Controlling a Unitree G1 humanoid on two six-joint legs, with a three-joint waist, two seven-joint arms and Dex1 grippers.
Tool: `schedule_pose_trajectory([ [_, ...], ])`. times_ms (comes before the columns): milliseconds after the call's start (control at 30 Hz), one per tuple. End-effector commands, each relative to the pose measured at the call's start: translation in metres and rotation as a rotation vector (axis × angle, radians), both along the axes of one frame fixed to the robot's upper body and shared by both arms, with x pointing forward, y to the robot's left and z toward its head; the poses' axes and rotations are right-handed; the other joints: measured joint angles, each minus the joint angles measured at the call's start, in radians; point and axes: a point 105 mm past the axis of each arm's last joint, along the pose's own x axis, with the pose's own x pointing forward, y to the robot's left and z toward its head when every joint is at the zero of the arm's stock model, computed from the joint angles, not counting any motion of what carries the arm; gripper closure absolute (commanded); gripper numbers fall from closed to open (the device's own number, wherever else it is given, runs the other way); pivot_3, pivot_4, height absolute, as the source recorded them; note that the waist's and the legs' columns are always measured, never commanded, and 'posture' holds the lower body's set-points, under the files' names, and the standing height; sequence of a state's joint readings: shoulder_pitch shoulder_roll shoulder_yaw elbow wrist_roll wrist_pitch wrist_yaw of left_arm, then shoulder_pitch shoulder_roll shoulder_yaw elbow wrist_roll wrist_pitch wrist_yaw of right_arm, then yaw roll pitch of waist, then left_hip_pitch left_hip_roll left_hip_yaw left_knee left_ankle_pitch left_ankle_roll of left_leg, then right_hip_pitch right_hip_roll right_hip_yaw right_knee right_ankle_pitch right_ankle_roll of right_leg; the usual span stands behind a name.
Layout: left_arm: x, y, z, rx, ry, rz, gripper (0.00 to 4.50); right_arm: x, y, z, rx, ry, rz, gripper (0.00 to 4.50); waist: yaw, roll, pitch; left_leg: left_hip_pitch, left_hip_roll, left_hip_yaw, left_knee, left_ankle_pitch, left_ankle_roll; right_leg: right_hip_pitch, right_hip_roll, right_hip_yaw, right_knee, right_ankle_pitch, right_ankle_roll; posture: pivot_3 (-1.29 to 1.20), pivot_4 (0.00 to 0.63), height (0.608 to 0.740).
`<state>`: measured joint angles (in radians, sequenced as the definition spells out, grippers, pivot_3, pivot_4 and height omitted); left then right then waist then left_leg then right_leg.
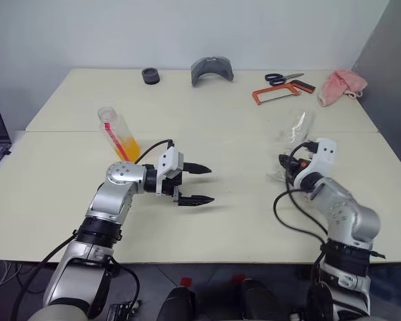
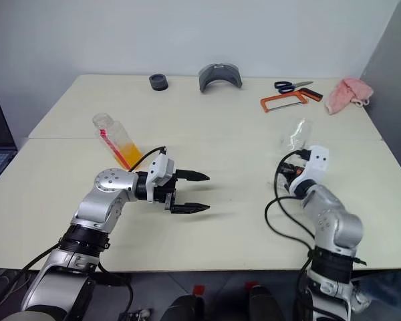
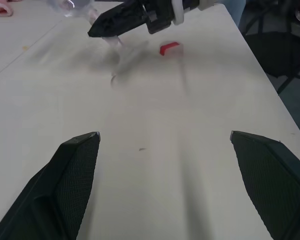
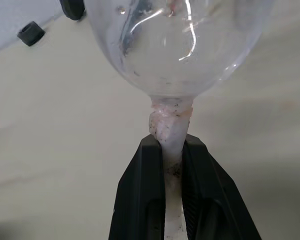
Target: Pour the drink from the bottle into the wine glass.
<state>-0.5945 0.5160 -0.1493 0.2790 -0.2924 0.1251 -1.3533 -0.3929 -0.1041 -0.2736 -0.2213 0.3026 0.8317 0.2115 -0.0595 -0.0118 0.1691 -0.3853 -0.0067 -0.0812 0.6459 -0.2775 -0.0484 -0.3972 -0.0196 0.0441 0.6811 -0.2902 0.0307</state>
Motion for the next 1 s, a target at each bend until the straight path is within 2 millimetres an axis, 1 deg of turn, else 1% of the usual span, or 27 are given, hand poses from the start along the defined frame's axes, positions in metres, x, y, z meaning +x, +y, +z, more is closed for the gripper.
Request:
schedule_pose_trajectory([
  [33,0.001,0.002,0.010,-0.032,-0.033,0.026,0.00,-0.014,0.020,-0.012,-0.165,-0.081,0.081,4.36,0.000,0.000,0.000,0.000,0.000,0.000,0.000,0.000,0.000,0.000,0.000,0.000,0.000,0.000,0.000,0.00,0.150,0.740],
  [100,0.001,0.004,0.011,-0.041,-0.029,0.043,0.00,-0.025,0.024,-0.026,-0.208,-0.071,0.112,4.36,0.000,-0.001,-0.001,0.000,0.001,-0.001,0.000,0.000,0.000,0.000,0.000,0.000,0.000,0.000,0.000,0.00,0.150,0.740],
  [233,0.000,0.007,0.011,-0.057,-0.019,0.072,0.00,-0.042,0.029,-0.043,-0.266,-0.070,0.153,4.36,0.001,-0.003,-0.002,0.002,0.001,-0.002,0.000,0.000,0.000,0.002,0.000,-0.001,0.000,0.000,0.000,0.00,0.150,0.740],
  [333,-0.003,0.008,0.011,-0.063,-0.013,0.086,0.00,-0.050,0.033,-0.052,-0.291,-0.067,0.181,4.36,0.001,-0.004,-0.003,0.003,0.001,-0.004,0.000,0.000,0.000,0.003,0.000,-0.001,-0.001,0.000,0.000,0.00,0.150,0.740],
  [400,-0.003,0.009,0.011,-0.065,-0.011,0.094,0.00,-0.051,0.037,-0.053,-0.310,-0.082,0.198,4.36,0.000,-0.005,-0.003,0.006,0.001,-0.003,0.000,0.000,0.000,0.006,0.001,-0.001,-0.001,0.000,0.000,0.00,0.150,0.740],
  [467,-0.002,0.010,0.014,-0.079,-0.016,0.119,0.00,-0.044,0.044,-0.047,-0.336,-0.142,0.209,4.36,-0.002,-0.005,-0.003,0.008,0.001,-0.003,0.000,0.000,0.000,0.008,0.001,0.000,-0.001,0.000,0.000,0.00,0.150,0.740],
  [533,0.003,0.012,0.019,-0.112,-0.035,0.177,0.00,-0.033,0.054,-0.029,-0.321,-0.238,0.225,4.36,-0.006,-0.005,-0.003,0.010,0.002,-0.002,0.000,0.000,0.000,0.009,0.003,0.000,-0.001,0.000,0.000,0.00,0.150,0.740],
  [600,0.011,0.018,0.026,-0.156,-0.082,0.274,0.00,-0.021,0.065,-0.006,-0.313,-0.351,0.234,4.36,-0.011,-0.004,-0.002,0.011,0.003,-0.002,0.000,0.000,0.000,0.008,0.004,0.001,0.000,0.000,0.000,0.00,0.150,0.740],
  [633,0.016,0.022,0.029,-0.166,-0.109,0.322,0.00,-0.016,0.070,0.003,-0.316,-0.394,0.240,4.36,-0.012,-0.004,-0.002,0.011,0.004,-0.002,0.000,0.000,0.000,0.008,0.004,0.001,0.000,0.000,0.000,0.00,0.150,0.740],
  [733,0.024,0.032,0.033,-0.197,-0.148,0.456,0.00,0.003,0.091,0.020,-0.321,-0.480,0.273,4.36,-0.013,-0.003,-0.001,0.009,0.004,-0.003,0.000,0.000,0.000,0.007,0.004,0.000,0.000,0.000,0.000,0.00,0.150,0.740],
  [833,0.022,0.039,0.032,-0.212,-0.155,0.536,0.00,0.018,0.110,0.021,-0.345,-0.503,0.331,4.36,-0.009,-0.003,-0.001,0.008,0.004,-0.004,0.000,0.000,-0.001,0.007,0.001,0.000,0.000,0.000,0.000,0.00,0.150,0.740],
  [933,0.013,0.043,0.028,-0.213,-0.130,0.574,0.00,0.030,0.128,0.010,-0.378,-0.482,0.411,4.36,-0.004,-0.003,-0.001,0.006,0.003,-0.004,0.000,0.000,-0.001,0.006,-0.003,0.000,-0.001,0.000,0.000,0.00,0.150,0.740],
  [1000,0.007,0.046,0.025,-0.205,-0.118,0.597,0.00,0.036,0.135,0.003,-0.390,-0.456,0.446,4.36,0.001,-0.003,-0.001,0.005,0.002,-0.004,0.000,0.000,-0.001,0.005,-0.004,0.000,-0.002,0.000,0.000,0.00,0.150,0.740],
])
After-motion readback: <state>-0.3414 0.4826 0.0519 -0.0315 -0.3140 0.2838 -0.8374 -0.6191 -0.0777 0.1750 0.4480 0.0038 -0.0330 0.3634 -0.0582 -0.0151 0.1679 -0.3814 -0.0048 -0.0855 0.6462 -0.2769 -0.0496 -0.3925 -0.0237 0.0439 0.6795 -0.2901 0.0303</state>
